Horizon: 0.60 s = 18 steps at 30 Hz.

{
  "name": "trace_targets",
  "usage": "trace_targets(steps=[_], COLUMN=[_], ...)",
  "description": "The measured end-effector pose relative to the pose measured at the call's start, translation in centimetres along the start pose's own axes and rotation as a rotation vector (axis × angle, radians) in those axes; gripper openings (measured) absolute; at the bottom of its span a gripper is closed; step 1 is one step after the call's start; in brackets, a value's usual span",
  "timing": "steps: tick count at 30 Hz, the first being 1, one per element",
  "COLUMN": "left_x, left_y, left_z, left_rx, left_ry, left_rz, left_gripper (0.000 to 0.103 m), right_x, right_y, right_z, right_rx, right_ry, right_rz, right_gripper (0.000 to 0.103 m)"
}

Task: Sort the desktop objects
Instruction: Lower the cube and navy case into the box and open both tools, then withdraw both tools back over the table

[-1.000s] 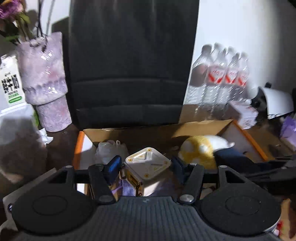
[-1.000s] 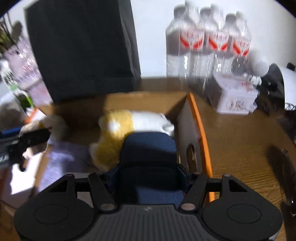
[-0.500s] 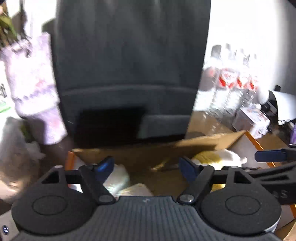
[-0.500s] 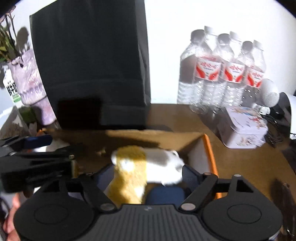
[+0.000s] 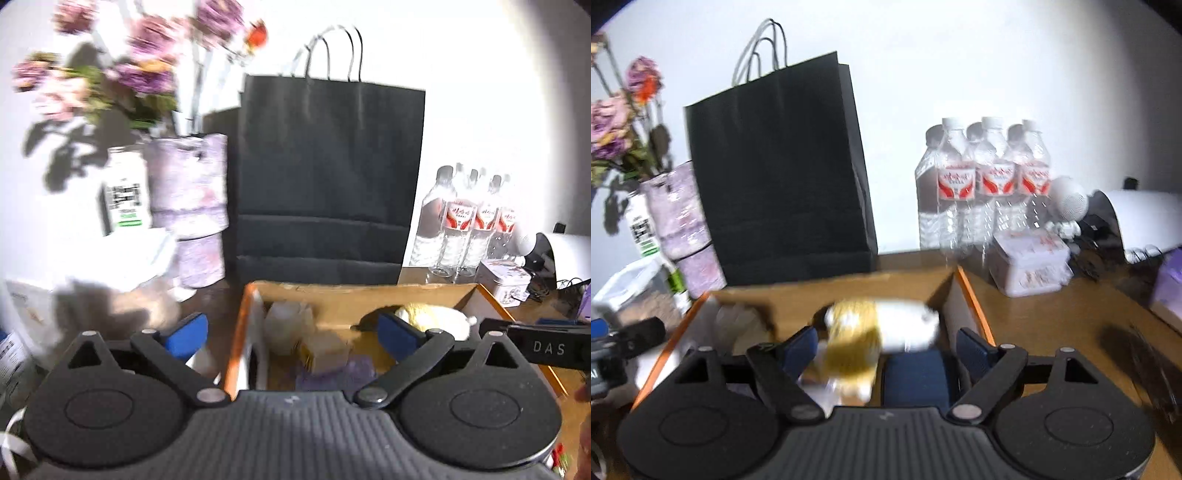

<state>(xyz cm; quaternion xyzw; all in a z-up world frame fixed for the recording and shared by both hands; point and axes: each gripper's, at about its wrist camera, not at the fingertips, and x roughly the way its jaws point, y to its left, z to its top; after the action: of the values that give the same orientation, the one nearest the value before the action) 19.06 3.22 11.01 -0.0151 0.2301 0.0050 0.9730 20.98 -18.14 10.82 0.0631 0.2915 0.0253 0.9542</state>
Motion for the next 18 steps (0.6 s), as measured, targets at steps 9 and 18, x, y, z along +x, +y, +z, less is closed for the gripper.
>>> trace_targets(steps=[9, 18], left_x=[-12.1, -18.3], left_y=[0.3, -0.5], left_z=[-9.7, -18.3], left_rx=[-0.003, 0.034], left_ry=[-0.049, -0.048], left_rz=[0.002, -0.05], left_gripper=[0.103, 0.103], right_x=[-10.1, -16.6], right_y=[-0.3, -1.9], right_z=[-10.4, -19.4], right_rx=[-0.122, -0.152], right_ry=[-0.055, -0.029], right_rz=[0.071, 0.129], right_gripper=[0.088, 0.094])
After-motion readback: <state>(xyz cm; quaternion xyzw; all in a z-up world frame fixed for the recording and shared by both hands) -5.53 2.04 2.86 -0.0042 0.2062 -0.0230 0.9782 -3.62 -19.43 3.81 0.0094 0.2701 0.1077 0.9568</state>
